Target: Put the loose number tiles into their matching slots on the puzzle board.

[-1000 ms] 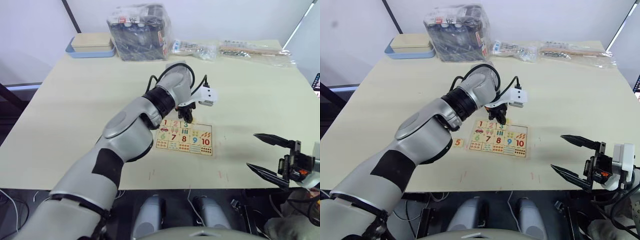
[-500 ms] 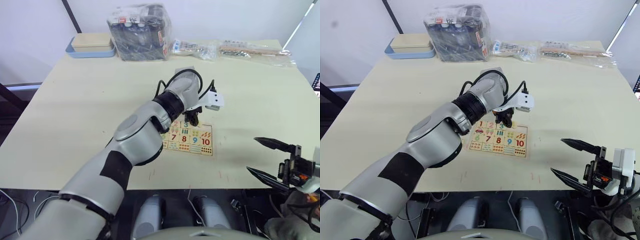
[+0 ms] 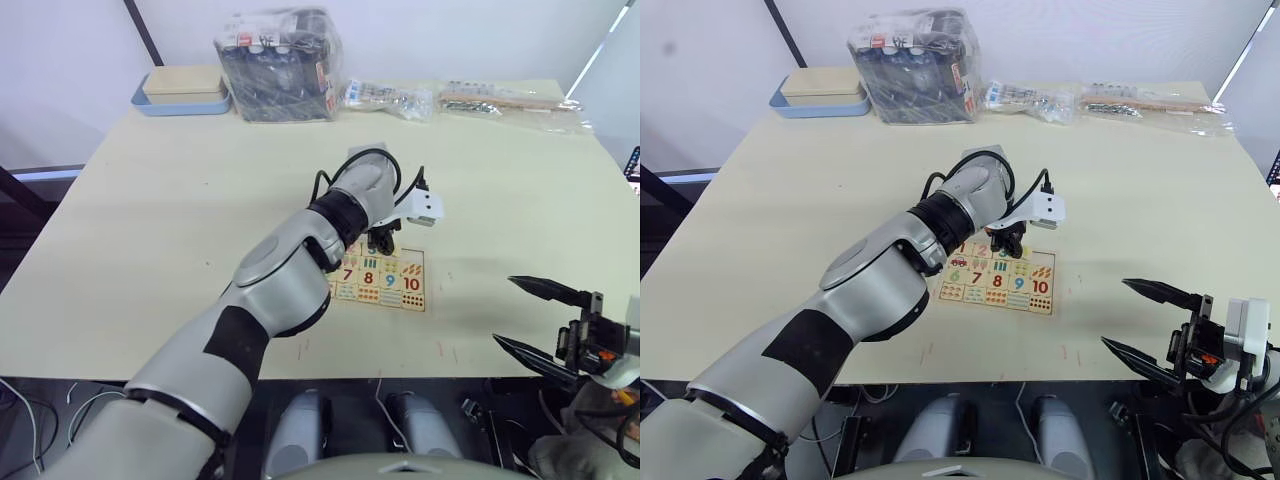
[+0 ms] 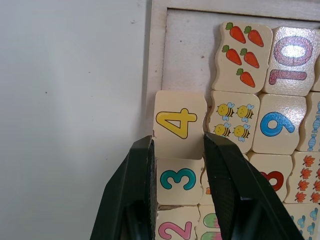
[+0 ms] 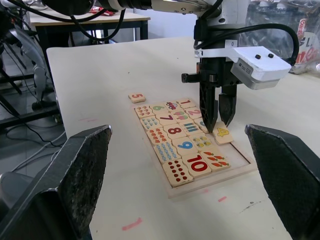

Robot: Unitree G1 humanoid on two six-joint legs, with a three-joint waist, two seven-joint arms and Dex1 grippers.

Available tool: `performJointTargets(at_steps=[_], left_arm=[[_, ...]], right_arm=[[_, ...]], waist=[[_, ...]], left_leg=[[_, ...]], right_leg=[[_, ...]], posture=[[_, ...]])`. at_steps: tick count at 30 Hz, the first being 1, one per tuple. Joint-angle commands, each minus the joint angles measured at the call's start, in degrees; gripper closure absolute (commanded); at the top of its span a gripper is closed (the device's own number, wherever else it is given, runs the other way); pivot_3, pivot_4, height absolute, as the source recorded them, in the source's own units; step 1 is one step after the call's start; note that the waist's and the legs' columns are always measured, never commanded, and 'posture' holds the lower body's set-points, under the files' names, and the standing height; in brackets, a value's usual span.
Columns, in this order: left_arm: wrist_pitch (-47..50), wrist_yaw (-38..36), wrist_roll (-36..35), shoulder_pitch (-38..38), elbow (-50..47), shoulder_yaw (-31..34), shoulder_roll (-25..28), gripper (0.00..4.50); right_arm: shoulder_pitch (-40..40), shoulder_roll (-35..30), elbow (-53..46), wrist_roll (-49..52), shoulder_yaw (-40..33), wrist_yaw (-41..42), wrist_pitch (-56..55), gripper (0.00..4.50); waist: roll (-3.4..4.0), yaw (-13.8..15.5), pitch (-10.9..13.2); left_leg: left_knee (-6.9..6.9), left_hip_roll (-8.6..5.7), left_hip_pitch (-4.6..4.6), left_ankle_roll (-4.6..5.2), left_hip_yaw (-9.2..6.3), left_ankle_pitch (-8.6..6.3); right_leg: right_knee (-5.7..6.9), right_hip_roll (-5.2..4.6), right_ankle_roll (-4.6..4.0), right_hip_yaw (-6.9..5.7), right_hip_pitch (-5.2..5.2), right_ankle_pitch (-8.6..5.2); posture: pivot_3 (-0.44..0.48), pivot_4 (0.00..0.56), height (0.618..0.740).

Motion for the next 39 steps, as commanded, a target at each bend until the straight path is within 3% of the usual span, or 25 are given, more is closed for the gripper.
performJointTargets(at_steps=[1,36,37,39], left_arm=[[-0.51,-0.26,0.78,-0.01,-0.66,1.47,-0.8,3.57],[1.46,-2.42,3.06,2.19,-4.72,1.95,-0.27,3.57],[1.37,-2.16,3.05,2.19,-4.75,2.06,-0.26,2.77],[1.51,-2.1,2.84,2.02,-5.34,2.52,-0.08,2.18]], right_arm=[[0.36,-0.22,-1.75,0.58,-2.07,-0.18,-0.9,0.0],[0.52,-0.15,-1.62,0.46,-1.74,-0.27,-0.93,0.0],[0.48,-0.17,-1.59,0.45,-1.72,-0.26,-0.92,0.0],[0.46,-0.2,-1.53,0.47,-1.69,-0.2,-0.87,0.0]], waist=[[0.0,0.0,0.0],[0.01,-0.01,-0.01],[0.01,-0.02,-0.01],[0.01,-0.02,-0.01]], left_leg=[[0.0,0.0,0.0,0.0,0.0,0.0],[0.01,-0.01,0.01,0.0,0.0,0.0],[0.01,0.0,0.01,0.0,0.0,0.0],[0.01,0.0,0.01,0.0,0.0,0.0]], right_leg=[[0.0,0.0,0.0,0.0,0.0,0.0],[0.02,0.0,0.0,0.0,0.0,0.0],[0.02,0.0,0.0,0.0,0.0,0.0],[0.02,0.0,0.0,0.0,0.0,0.0]], posture=[[0.0,0.15,0.74],[0.0,0.15,0.74],[0.0,0.15,0.74],[0.0,0.15,0.74]])
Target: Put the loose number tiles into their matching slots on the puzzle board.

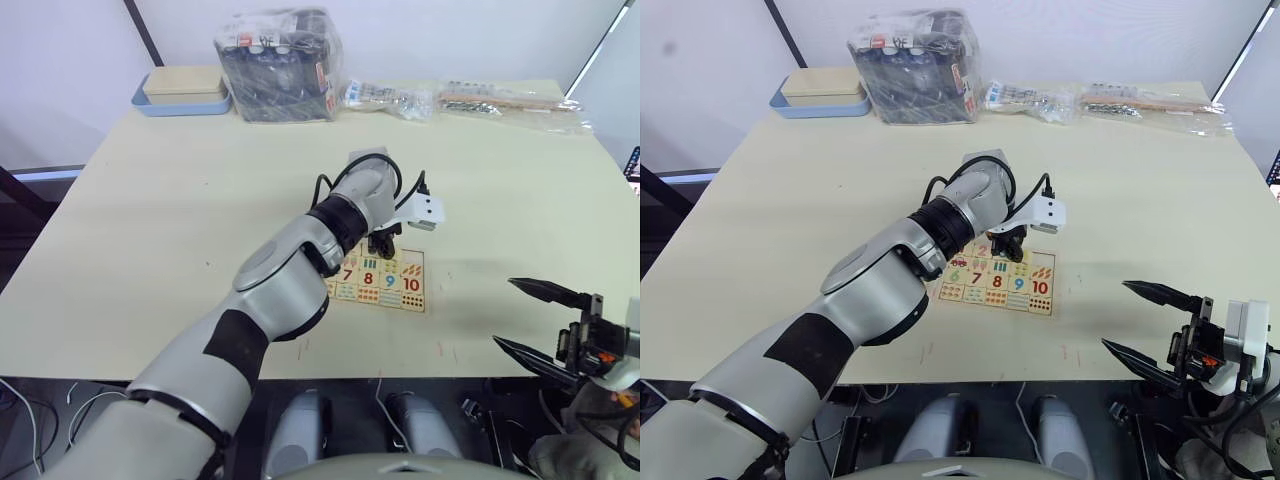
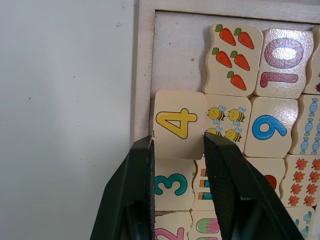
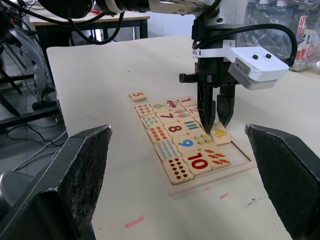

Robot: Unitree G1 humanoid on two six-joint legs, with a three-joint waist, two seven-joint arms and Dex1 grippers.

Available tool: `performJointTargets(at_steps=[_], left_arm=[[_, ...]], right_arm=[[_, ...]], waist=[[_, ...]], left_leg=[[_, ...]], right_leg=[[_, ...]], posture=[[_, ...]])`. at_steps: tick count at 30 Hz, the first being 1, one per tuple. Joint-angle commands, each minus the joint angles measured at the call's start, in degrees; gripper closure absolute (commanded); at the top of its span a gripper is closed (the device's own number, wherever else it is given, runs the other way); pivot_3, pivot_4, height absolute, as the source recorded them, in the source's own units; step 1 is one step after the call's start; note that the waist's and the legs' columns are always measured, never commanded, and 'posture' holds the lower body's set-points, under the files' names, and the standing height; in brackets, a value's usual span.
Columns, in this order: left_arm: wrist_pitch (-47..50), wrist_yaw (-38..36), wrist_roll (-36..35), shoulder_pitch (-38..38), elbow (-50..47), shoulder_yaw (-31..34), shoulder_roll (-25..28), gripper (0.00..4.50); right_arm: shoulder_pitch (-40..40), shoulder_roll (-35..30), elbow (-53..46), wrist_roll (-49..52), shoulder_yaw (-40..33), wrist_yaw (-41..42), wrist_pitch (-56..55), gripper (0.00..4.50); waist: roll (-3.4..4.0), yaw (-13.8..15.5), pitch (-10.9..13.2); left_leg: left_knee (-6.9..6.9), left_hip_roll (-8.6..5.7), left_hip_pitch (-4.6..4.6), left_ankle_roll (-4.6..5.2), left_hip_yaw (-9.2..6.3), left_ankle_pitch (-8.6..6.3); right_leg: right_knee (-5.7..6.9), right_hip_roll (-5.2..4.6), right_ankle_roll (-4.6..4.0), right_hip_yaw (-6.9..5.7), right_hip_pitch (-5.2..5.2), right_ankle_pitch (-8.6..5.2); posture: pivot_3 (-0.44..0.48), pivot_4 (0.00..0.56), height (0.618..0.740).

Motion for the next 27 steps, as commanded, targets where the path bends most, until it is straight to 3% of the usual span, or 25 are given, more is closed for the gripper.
performJointTargets(at_steps=[1,3,11,14,16,18,21,27], left_arm=[[0.43,-0.29,-0.04,-0.19,-2.52,1.32,-0.07,1.85],[1.33,-0.91,-0.68,-0.97,-3.29,2.33,0.41,0.92],[4.66,-7.4,-4.68,-3.58,-9.57,7.14,7.05,0.92],[6.45,-7.68,-8.44,-2.74,-13.68,11.74,10.14,0.92],[7.36,-3.73,-12.5,-0.46,-15.67,17.99,11.16,0.92],[2.83,-2.18,-15.28,3.3,-18.71,21.06,12.86,0.92],[0.98,-4.08,-16.59,7.42,-21.15,20.39,15.52,0.92],[-6.78,-0.59,-18.19,12.04,-22.01,21.62,16.53,0.92]], right_arm=[[-0.11,-0.22,-1.46,0.5,-1.68,-0.13,-0.83,0.0],[-0.12,-0.22,-1.46,0.55,-1.66,-0.11,-0.78,0.0],[-1.06,0.01,-0.87,0.2,-1.02,-0.18,-0.94,0.0],[-1.48,0.22,-0.62,-0.03,-0.77,-0.17,-1.07,0.0],[-1.58,0.4,-0.6,-0.2,-0.63,-0.21,-1.13,0.0],[-1.63,0.62,-0.68,-0.29,-0.61,-0.3,-1.08,0.0],[-1.27,0.94,-0.96,-0.31,-0.69,-0.33,-1.06,0.0],[-0.96,1.06,-1.11,-0.23,-0.78,-0.33,-0.86,0.0]], waist=[[0.0,-0.01,0.0],[0.0,0.0,0.0],[0.01,-0.13,0.0],[0.03,-0.07,-0.01],[0.03,-0.03,-0.01],[0.07,-0.08,-0.03],[0.08,-0.06,-0.04],[0.06,0.13,-0.03]], left_leg=[[0.0,0.0,0.0,0.0,0.0,0.0],[0.0,0.0,0.0,0.0,0.0,0.0],[0.0,0.02,0.01,0.0,0.0,0.0],[0.0,0.08,0.02,0.0,0.0,0.0],[0.0,0.11,0.02,0.0,0.0,0.0],[0.01,0.13,0.02,0.0,-0.02,0.0],[0.01,0.14,0.08,-0.01,0.01,0.01],[0.16,0.09,0.09,-0.02,0.02,0.01]], right_leg=[[0.0,0.0,0.0,0.0,0.0,0.0],[0.0,0.0,0.0,-0.01,0.0,0.0],[0.03,0.0,-0.01,0.0,-0.01,0.0],[0.03,0.0,0.0,0.0,0.0,0.0],[0.04,0.0,0.0,0.0,0.0,0.0],[0.06,-0.01,0.0,-0.01,0.0,0.0],[0.17,-0.01,0.01,0.0,0.01,0.01],[0.28,-0.02,0.01,0.01,0.02,0.01]], posture=[[0.0,0.15,0.74],[0.0,0.15,0.74],[0.0,0.15,0.74],[0.0,0.15,0.74],[0.0,0.15,0.74],[0.0,0.15,0.74],[0.0,0.15,0.74],[0.0,0.15,0.74]])
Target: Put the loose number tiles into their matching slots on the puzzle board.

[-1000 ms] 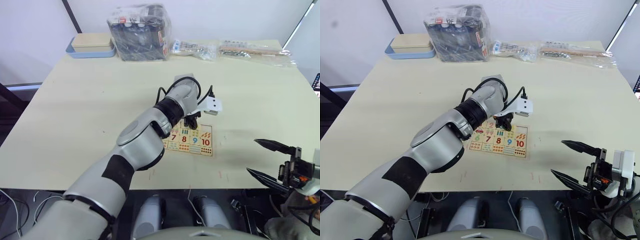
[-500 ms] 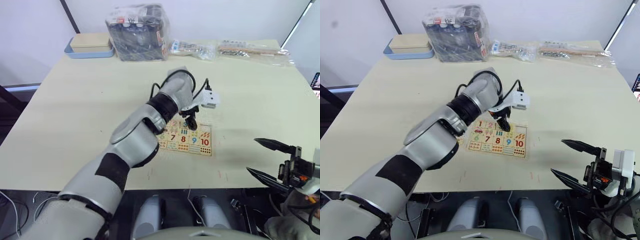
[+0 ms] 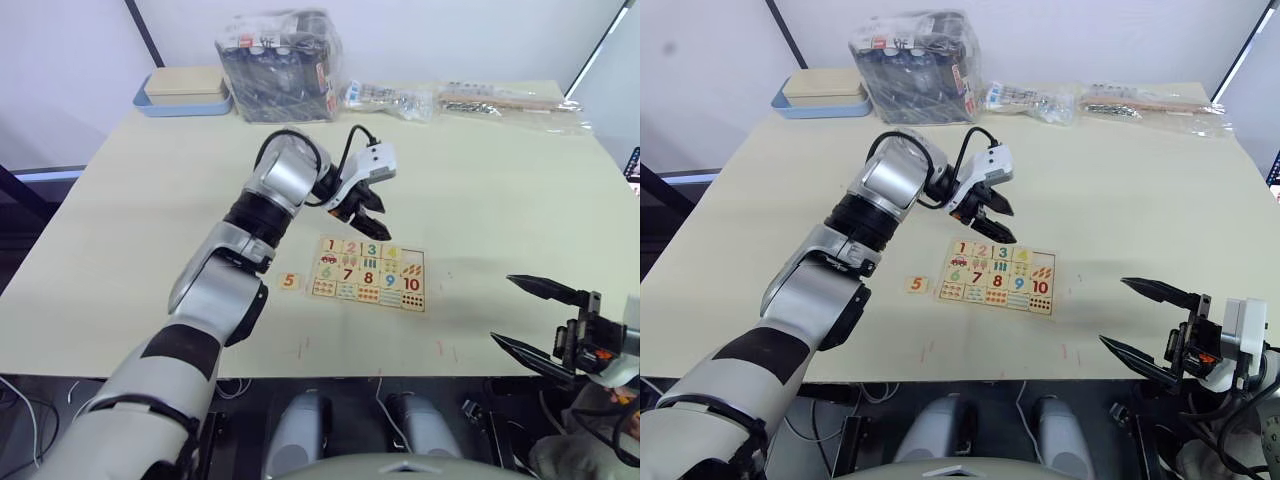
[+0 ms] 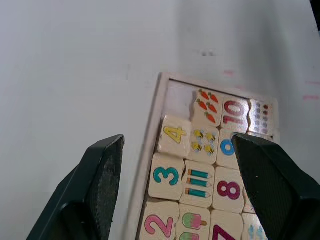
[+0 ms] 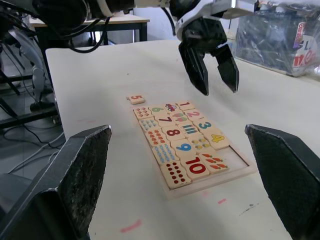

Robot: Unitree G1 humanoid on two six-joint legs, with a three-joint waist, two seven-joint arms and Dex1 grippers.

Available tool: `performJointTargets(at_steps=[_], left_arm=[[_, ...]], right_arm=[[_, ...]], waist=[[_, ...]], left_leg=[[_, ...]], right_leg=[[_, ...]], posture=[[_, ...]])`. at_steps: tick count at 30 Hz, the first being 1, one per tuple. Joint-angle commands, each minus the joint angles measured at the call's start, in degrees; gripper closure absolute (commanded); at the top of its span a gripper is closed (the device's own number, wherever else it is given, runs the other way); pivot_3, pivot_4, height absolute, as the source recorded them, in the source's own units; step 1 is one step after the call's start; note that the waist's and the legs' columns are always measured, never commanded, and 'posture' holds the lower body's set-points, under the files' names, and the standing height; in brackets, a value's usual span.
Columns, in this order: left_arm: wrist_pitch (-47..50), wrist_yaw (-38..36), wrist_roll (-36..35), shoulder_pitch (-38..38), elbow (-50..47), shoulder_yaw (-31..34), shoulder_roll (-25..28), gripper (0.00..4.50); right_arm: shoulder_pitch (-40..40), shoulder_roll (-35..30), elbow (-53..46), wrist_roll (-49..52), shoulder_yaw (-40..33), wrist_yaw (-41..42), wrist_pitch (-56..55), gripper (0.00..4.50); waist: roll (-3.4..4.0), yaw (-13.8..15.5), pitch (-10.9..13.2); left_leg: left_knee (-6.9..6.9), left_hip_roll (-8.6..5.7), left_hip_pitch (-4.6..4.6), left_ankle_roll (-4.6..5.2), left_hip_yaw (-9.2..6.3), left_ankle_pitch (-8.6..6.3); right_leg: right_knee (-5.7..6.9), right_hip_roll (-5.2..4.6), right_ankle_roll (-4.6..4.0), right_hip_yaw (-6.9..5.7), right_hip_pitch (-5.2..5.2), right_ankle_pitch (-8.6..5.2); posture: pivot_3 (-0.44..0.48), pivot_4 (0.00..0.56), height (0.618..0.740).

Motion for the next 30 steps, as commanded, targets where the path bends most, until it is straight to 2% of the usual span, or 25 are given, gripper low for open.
performJointTargets(at_steps=[1,5,9,12,13,30], left_arm=[[-5.93,1.47,-1.64,1.12,-2.3,1.47,0.05,0.92],[-13.15,3.14,-1.39,3.26,0.03,0.95,0.14,0.92],[-17.61,3.02,-1.32,3.86,2.4,0.35,-0.1,2.64],[-21.55,3.75,-0.04,3.95,5.22,-0.58,-0.37,4.23],[-22.22,3.7,0.13,3.99,5.71,-0.7,-0.45,4.47],[-28.46,3.74,3.59,3.74,11.91,-1.92,-2.26,4.47]], right_arm=[[0.38,0.05,-1.31,0.68,-1.1,-0.24,-0.67,0.0],[0.68,-0.1,-1.62,0.91,-1.26,-0.32,-0.39,0.0],[1.05,-0.21,-1.76,1.0,-1.45,-0.31,-0.38,0.0],[0.88,-0.22,-1.6,0.92,-1.34,-0.47,-0.33,0.0],[0.9,-0.17,-1.6,0.88,-1.29,-0.54,-0.35,0.0],[2.26,-0.92,-3.01,1.64,-2.06,-1.32,0.71,0.0]], waist=[[0.01,-0.05,-0.01],[0.01,-0.16,-0.01],[0.01,-0.13,-0.01],[0.01,-0.09,-0.01],[0.01,-0.1,-0.01],[0.01,-0.15,-0.01]], left_leg=[[0.0,0.0,0.0,0.0,0.02,0.0],[-0.01,-0.01,0.04,0.0,0.04,0.0],[-0.01,-0.11,0.04,0.0,0.05,0.0],[-0.01,-0.17,0.04,0.0,0.05,0.0],[-0.01,-0.19,0.04,0.0,0.05,0.0],[-0.01,-0.21,0.03,0.01,0.04,0.0]], right_leg=[[0.0,-0.01,0.0,0.02,0.0,0.0],[0.01,0.0,0.0,0.05,0.0,0.0],[0.04,0.01,0.0,0.04,-0.01,0.0],[0.02,0.0,0.0,0.05,0.0,0.0],[0.02,0.0,0.0,0.05,0.0,0.0],[0.03,0.01,0.0,0.04,0.0,0.0]], posture=[[0.0,0.15,0.74],[0.0,0.15,0.74],[0.0,0.15,0.74],[0.0,0.15,0.74],[0.0,0.15,0.74],[0.0,0.15,0.74]])
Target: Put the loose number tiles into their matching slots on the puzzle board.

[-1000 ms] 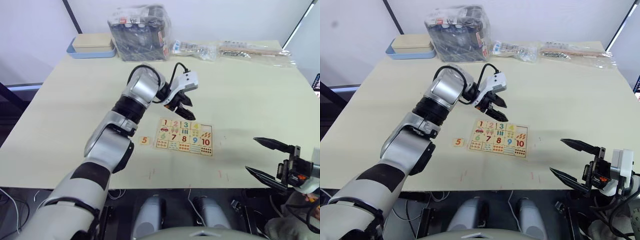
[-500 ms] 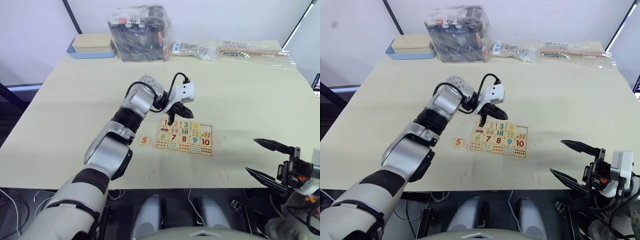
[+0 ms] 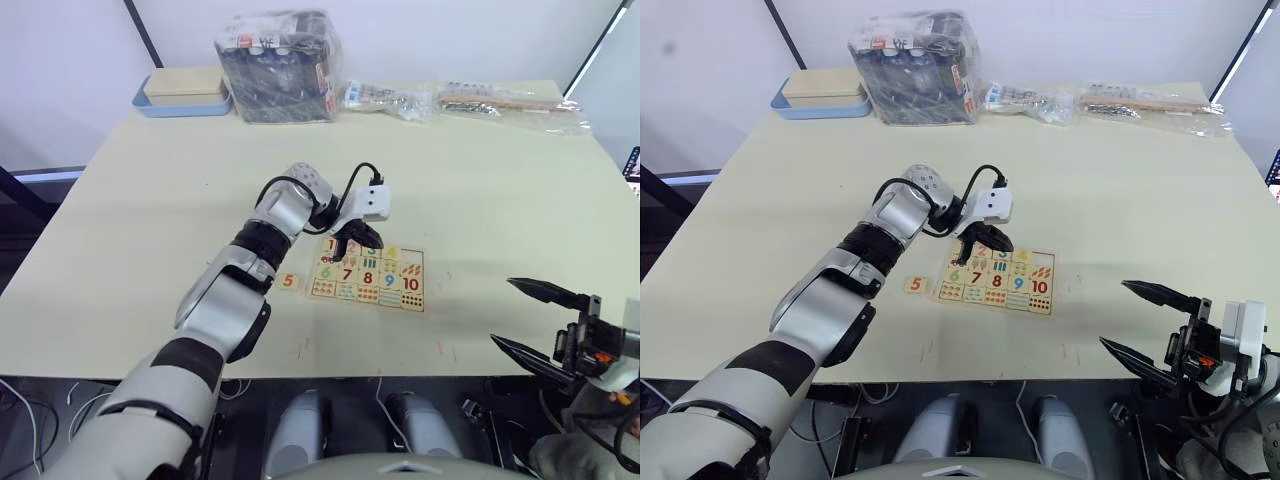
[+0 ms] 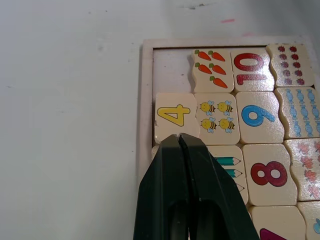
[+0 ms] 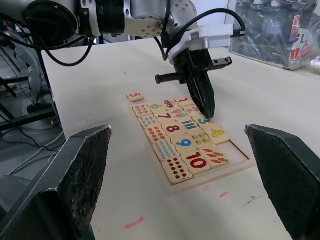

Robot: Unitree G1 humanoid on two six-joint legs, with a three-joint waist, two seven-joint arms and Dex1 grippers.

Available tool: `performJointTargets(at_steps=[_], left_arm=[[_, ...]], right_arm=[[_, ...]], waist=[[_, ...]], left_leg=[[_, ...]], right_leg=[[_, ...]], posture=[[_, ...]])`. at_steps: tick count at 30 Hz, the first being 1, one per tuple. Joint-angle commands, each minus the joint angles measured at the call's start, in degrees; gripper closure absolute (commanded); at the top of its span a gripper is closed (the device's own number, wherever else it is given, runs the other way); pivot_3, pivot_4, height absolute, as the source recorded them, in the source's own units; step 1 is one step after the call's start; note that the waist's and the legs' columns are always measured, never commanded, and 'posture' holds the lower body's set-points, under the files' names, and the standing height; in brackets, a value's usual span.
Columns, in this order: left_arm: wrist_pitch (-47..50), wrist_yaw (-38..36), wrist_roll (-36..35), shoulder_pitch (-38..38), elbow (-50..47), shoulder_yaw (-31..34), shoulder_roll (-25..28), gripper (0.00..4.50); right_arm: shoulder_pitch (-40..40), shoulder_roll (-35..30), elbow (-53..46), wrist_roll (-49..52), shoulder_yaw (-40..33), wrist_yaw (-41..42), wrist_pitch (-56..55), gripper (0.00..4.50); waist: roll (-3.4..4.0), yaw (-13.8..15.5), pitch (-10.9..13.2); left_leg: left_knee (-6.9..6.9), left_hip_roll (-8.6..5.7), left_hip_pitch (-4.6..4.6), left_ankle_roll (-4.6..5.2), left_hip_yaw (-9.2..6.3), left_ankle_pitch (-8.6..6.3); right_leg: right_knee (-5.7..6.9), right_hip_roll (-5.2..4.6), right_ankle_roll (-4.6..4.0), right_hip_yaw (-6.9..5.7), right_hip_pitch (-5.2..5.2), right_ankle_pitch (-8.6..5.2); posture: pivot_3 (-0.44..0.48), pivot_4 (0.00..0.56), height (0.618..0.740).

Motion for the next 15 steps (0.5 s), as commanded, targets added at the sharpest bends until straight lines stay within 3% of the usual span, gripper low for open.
performJointTargets(at_steps=[1,15], left_arm=[[-1.34,0.17,0.34,-1.21,0.4,0.24,-0.38,4.47],[-1.62,-0.05,1.08,-1.05,1.13,0.51,-0.28,4.47]], right_arm=[[0.37,-0.92,-2.08,1.4,-2.1,-0.01,0.16,0.0],[-0.02,-0.61,-1.85,1.37,-1.65,-0.28,0.19,0.0]], waist=[[0.0,0.01,0.0],[0.0,0.01,0.0]], left_leg=[[0.0,0.0,0.0,0.0,0.0,0.0],[0.0,0.0,0.0,0.0,0.0,0.0]], right_leg=[[0.0,0.0,0.0,0.0,0.0,0.0],[0.0,0.0,0.0,0.0,0.0,0.0]], posture=[[0.0,0.15,0.74],[0.0,0.15,0.74]])
